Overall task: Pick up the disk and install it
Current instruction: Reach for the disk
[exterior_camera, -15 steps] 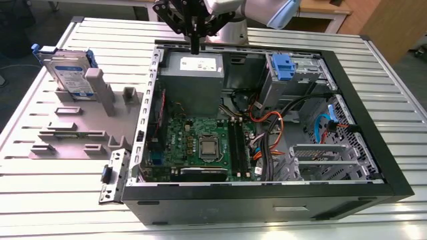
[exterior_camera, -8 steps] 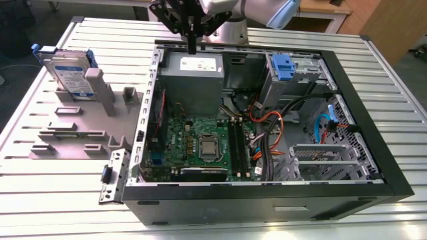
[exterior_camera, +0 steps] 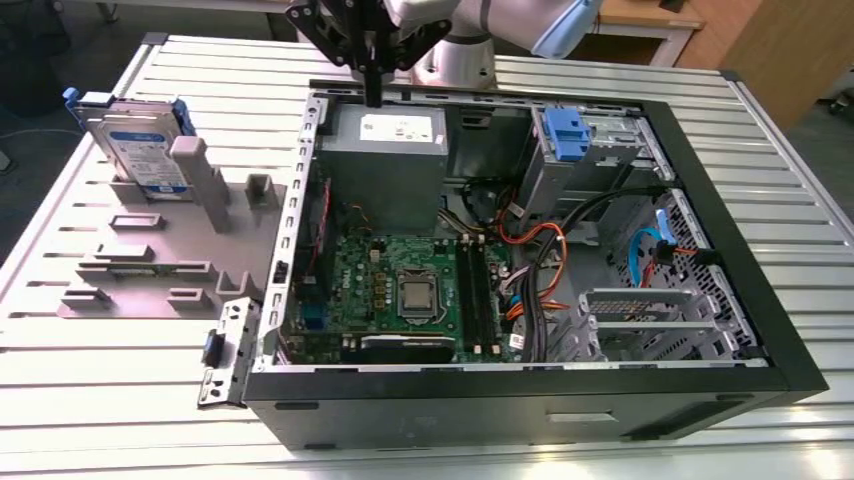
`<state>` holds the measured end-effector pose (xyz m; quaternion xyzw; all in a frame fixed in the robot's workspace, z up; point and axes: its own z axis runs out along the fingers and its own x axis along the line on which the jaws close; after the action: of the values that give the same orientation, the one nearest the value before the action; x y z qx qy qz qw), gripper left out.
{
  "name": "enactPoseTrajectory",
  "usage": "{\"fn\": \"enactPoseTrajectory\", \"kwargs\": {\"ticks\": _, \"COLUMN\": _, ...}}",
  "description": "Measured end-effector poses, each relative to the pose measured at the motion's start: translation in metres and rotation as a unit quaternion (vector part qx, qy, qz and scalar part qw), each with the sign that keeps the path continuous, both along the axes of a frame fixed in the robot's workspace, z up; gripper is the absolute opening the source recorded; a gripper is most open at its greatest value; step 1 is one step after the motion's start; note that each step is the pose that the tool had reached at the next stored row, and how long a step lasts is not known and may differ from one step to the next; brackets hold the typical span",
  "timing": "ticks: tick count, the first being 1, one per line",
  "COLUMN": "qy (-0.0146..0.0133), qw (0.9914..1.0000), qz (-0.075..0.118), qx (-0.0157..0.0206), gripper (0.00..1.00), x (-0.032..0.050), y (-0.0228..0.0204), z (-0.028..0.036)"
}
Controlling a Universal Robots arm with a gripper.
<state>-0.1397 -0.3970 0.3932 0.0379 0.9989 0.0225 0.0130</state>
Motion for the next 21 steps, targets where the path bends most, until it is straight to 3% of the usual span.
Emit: {"fn": "enactPoseTrajectory", "kwargs": {"ticks": 21, "qy": 0.0000, "qw": 1.00000, "qz": 0.000, "qx": 0.0000, "gripper": 0.11, "x": -0.0054, "y": 0.0017, "z": 0.0000}}
